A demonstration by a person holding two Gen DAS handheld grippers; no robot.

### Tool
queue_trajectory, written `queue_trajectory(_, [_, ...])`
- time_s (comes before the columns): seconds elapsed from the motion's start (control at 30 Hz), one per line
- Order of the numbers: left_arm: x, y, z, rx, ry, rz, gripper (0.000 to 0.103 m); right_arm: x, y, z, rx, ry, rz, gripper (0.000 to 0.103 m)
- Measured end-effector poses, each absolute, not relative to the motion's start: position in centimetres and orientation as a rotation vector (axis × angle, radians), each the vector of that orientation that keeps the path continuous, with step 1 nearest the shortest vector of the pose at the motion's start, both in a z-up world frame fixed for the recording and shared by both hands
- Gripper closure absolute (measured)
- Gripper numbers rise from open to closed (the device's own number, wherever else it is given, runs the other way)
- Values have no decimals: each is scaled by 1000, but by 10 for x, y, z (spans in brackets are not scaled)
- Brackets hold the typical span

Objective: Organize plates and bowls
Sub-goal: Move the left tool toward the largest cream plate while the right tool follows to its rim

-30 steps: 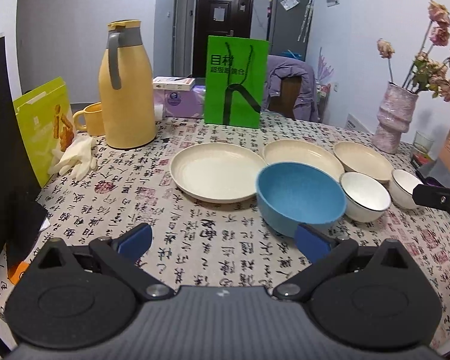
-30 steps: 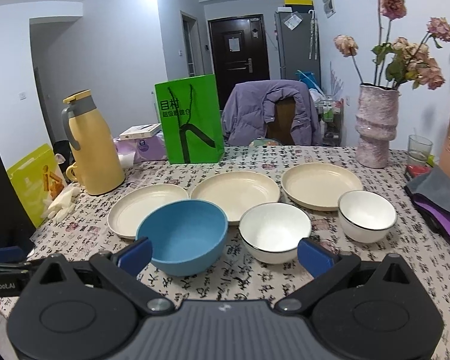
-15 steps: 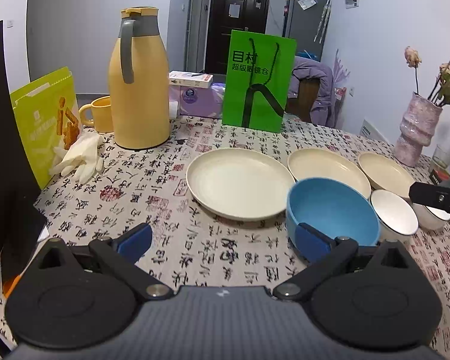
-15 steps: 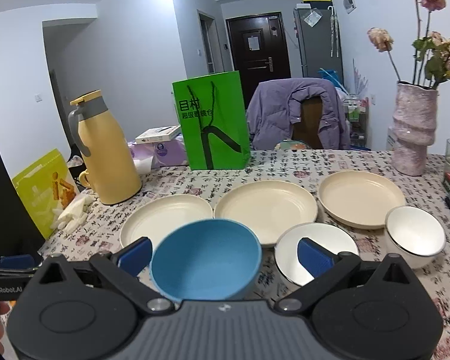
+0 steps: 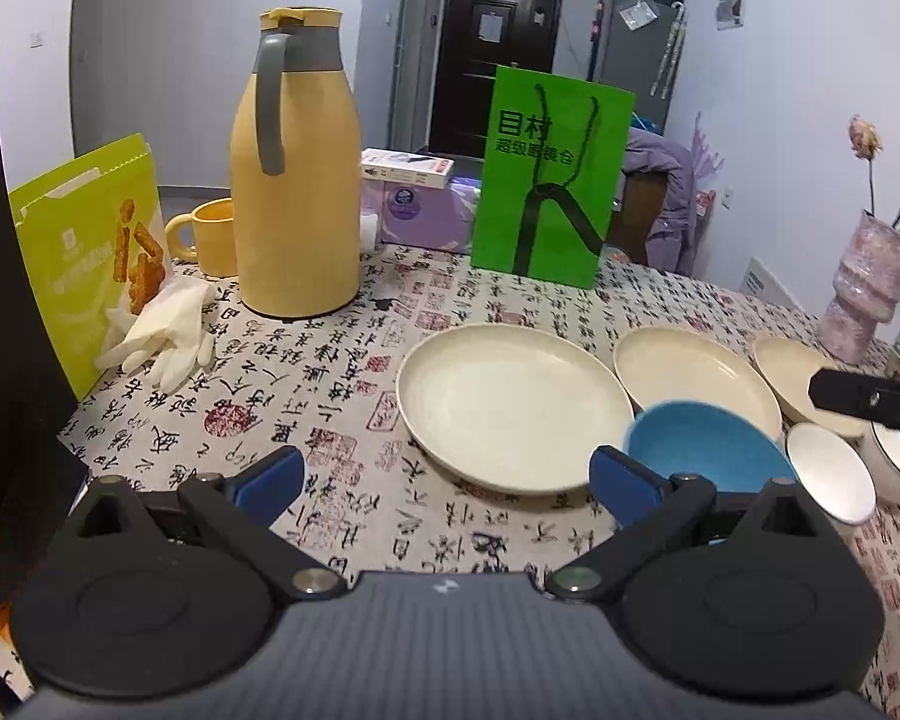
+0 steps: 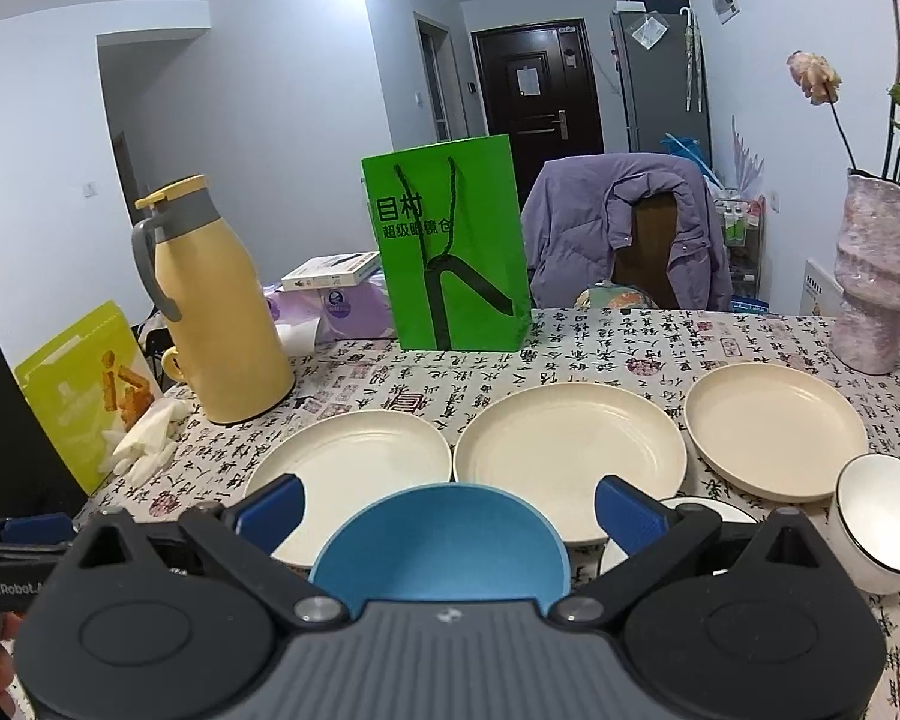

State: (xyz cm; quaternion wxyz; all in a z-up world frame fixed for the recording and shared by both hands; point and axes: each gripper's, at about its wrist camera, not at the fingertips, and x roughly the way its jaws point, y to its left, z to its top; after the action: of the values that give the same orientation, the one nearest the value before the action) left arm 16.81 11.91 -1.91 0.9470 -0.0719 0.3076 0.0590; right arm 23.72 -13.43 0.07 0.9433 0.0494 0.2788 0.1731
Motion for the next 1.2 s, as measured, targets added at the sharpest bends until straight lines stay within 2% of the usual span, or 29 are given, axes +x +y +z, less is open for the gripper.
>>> queue_trajectory(0.63, [230, 136, -17, -218, 599, 156, 0, 316, -111, -9, 122, 613, 332, 0])
queue_trajectory(1.2, [281, 160, -39, -310, 643, 264, 0, 375, -93, -21, 139, 689, 355, 0])
